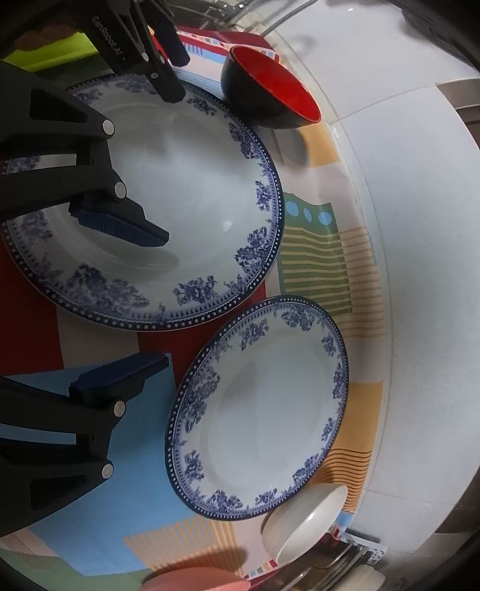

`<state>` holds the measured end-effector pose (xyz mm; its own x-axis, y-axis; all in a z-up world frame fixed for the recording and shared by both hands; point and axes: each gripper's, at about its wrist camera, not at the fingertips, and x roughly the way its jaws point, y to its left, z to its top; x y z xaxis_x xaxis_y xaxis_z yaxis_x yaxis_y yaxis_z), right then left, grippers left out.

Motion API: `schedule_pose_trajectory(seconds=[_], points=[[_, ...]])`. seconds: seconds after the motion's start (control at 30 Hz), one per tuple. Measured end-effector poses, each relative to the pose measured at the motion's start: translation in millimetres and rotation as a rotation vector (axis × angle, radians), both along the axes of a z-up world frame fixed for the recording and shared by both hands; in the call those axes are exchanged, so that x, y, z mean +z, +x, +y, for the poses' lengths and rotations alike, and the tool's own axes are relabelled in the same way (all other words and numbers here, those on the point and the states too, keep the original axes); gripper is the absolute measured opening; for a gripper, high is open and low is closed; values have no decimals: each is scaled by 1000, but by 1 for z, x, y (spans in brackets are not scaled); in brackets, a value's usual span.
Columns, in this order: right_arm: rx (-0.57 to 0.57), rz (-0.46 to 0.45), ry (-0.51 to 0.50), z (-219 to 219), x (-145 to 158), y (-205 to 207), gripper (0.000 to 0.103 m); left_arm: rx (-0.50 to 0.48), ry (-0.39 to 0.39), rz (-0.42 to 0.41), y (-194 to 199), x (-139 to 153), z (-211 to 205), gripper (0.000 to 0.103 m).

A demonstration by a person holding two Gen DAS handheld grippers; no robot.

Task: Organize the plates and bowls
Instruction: 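Close both grippers on the blue-rimmed plate rim, then carry the blue-rimmed plate with both grippers over the green plate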

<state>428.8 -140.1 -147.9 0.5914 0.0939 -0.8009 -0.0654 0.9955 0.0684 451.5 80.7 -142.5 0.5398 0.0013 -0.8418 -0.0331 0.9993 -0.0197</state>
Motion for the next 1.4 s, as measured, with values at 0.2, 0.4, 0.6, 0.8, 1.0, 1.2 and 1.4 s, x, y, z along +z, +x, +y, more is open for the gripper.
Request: schedule_pose_trajectory(seconds=[0.2,0.4,0.6,0.8,1.0,1.2,1.4], points=[[5,5,-7,3,-1,4,50,-9,-35,28,6,-4,0,47],[14,1,-38,6,-1,5,39,-2,-41,37,8,-7,0,36],[14,4,-48,9,0,6,37,3,-45,43,5,-7,2,35],[11,16,-47,3,2,1,37,-1,-44,34,-4,-1,2,35],[5,-12,-58,0,12,-11,37,-9,-50,5,-17,9,1,35],[6,-44,-62,-1,24,-28,37,-5,-53,-34,-39,25,3,35],[25,-92,-67,5,42,-49,37,22,-52,-79,-64,43,10,35]])
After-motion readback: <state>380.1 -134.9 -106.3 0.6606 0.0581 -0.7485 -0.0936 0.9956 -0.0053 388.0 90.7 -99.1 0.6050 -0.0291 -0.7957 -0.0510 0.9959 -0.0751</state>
